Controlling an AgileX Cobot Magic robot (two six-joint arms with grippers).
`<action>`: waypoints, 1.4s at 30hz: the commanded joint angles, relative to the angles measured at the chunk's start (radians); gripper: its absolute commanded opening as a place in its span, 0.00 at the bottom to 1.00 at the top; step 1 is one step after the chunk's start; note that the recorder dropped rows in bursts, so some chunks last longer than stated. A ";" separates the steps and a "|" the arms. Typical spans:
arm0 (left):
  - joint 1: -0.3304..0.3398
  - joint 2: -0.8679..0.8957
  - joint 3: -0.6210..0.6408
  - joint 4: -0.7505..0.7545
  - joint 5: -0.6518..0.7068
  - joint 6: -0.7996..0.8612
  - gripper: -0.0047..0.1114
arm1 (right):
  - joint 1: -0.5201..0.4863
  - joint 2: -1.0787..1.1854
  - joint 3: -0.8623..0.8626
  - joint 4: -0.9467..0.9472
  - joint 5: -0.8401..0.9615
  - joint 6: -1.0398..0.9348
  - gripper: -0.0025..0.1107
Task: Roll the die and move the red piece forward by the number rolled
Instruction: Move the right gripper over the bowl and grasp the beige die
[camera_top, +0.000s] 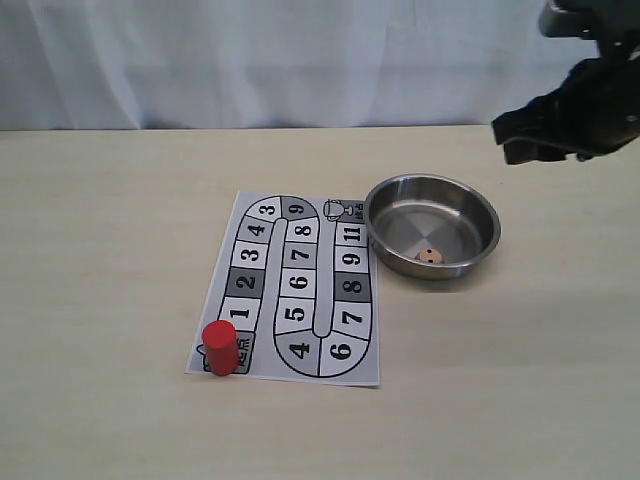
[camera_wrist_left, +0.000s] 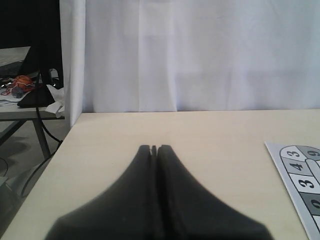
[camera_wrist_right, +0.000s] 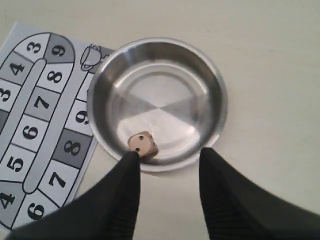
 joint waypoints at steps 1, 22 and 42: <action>0.000 -0.001 -0.005 -0.001 -0.012 -0.002 0.04 | 0.093 0.100 -0.088 -0.062 0.006 0.086 0.36; 0.000 -0.001 -0.005 -0.001 -0.012 -0.002 0.04 | 0.138 0.448 -0.256 -0.122 0.075 0.294 0.52; 0.000 -0.001 -0.005 -0.003 -0.010 -0.002 0.04 | 0.125 0.601 -0.256 -0.119 -0.013 0.481 0.50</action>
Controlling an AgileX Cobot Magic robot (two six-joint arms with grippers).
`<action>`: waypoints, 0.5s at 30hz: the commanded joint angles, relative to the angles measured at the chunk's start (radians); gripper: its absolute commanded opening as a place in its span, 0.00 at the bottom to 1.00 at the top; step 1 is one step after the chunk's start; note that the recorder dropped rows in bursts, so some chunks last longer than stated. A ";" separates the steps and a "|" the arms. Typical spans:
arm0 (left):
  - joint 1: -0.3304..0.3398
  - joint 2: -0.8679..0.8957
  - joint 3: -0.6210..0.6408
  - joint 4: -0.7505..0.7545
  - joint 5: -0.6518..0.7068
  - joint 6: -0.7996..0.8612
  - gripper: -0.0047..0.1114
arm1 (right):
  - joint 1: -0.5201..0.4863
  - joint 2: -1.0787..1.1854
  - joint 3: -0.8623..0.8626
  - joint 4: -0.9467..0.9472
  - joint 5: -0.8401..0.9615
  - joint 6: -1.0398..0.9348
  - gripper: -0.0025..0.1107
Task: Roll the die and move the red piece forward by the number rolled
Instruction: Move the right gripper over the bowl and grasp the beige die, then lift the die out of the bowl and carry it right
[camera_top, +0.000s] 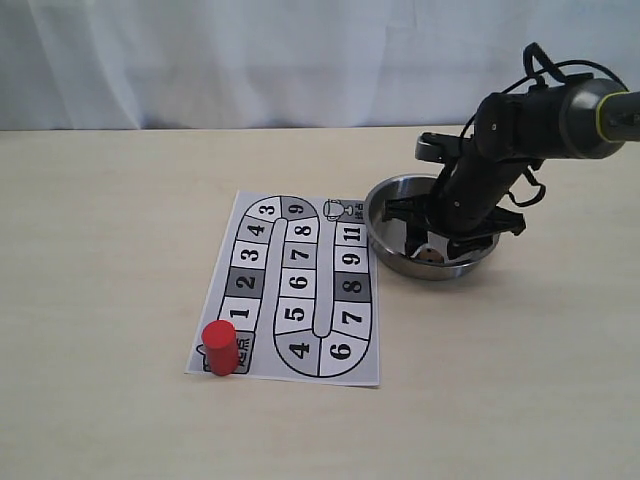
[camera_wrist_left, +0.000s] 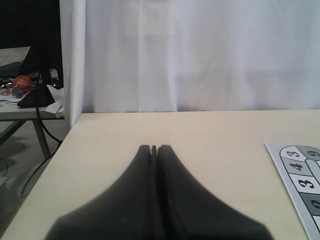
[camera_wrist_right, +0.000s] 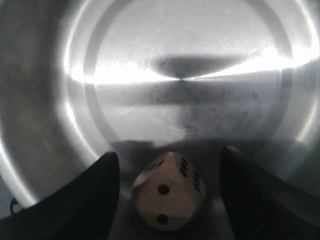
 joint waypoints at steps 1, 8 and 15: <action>0.000 -0.001 -0.005 -0.003 -0.010 -0.002 0.04 | -0.004 0.002 -0.005 -0.003 -0.003 0.007 0.48; 0.000 -0.001 -0.005 -0.003 -0.010 -0.002 0.04 | -0.001 0.002 -0.005 0.004 0.004 0.011 0.46; 0.000 -0.001 -0.005 -0.003 -0.010 -0.002 0.04 | 0.001 0.002 -0.005 0.016 0.024 0.011 0.46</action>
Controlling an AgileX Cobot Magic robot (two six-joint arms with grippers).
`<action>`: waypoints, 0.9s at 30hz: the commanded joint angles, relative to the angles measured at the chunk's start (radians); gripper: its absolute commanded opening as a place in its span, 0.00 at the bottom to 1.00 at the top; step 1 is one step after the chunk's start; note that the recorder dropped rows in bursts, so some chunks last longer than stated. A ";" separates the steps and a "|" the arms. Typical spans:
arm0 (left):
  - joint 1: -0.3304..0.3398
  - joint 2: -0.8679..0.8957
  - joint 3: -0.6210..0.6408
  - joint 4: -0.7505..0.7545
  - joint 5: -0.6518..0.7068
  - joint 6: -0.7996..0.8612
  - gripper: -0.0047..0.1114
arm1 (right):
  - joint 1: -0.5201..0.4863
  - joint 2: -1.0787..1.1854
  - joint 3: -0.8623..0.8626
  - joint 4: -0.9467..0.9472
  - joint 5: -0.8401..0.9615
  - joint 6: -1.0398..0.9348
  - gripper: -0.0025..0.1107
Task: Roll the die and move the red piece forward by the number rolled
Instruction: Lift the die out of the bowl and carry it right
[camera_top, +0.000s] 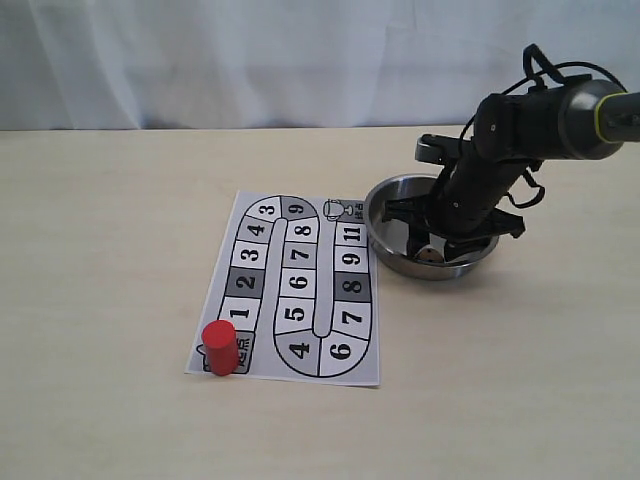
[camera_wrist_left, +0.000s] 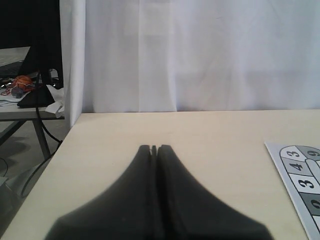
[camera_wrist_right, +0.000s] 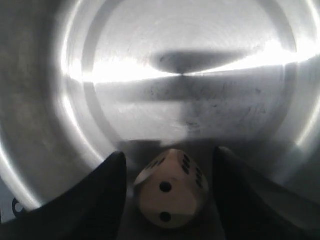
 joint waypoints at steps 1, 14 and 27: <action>0.000 -0.001 -0.005 -0.003 -0.010 -0.002 0.04 | 0.001 -0.002 -0.005 0.007 0.020 0.002 0.46; 0.000 -0.001 -0.005 -0.001 -0.012 -0.002 0.04 | -0.001 -0.030 -0.005 -0.014 -0.074 -0.002 0.06; 0.000 -0.001 -0.005 -0.001 -0.010 -0.002 0.04 | -0.001 -0.233 0.054 -0.276 0.151 0.002 0.06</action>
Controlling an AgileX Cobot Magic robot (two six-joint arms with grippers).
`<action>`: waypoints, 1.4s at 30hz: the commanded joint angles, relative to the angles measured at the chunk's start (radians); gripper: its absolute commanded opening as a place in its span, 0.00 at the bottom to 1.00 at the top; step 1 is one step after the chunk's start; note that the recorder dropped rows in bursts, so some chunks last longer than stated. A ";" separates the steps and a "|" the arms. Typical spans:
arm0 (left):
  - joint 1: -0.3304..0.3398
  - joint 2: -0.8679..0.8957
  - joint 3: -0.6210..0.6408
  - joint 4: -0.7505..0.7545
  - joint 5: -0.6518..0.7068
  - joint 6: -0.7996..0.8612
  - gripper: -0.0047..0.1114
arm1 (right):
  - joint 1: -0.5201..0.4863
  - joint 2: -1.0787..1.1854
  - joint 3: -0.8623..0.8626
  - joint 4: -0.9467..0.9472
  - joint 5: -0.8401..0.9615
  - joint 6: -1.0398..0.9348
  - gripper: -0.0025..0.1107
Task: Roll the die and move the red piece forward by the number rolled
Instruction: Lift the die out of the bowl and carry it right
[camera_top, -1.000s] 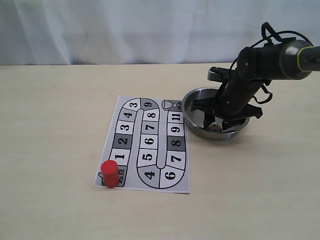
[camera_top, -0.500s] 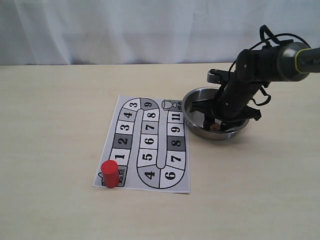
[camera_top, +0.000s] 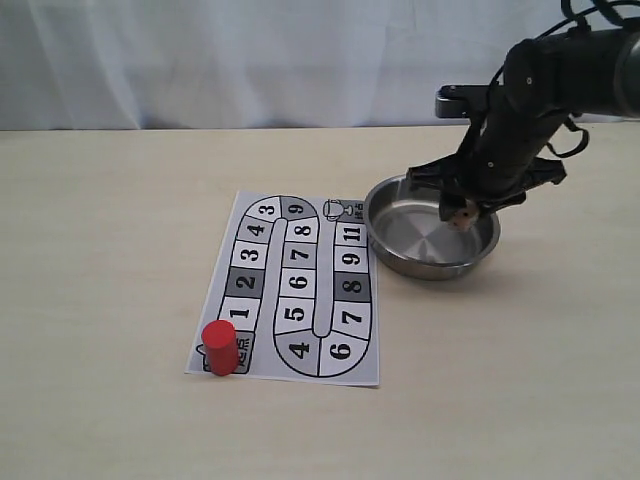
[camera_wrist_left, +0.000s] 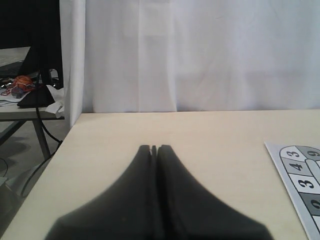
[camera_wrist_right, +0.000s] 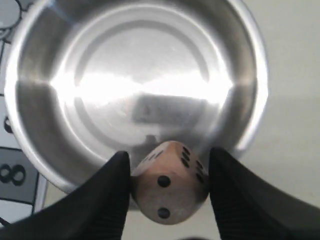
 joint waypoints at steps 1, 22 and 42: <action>0.000 -0.001 -0.005 -0.001 -0.010 -0.002 0.04 | -0.001 -0.085 0.086 -0.089 0.038 0.001 0.06; 0.000 -0.001 -0.005 -0.001 -0.010 -0.002 0.04 | -0.150 -0.256 0.442 -0.488 -0.037 0.170 0.06; 0.000 -0.001 -0.005 -0.001 -0.012 -0.002 0.04 | -0.150 -0.183 0.389 0.118 -0.133 -0.385 0.83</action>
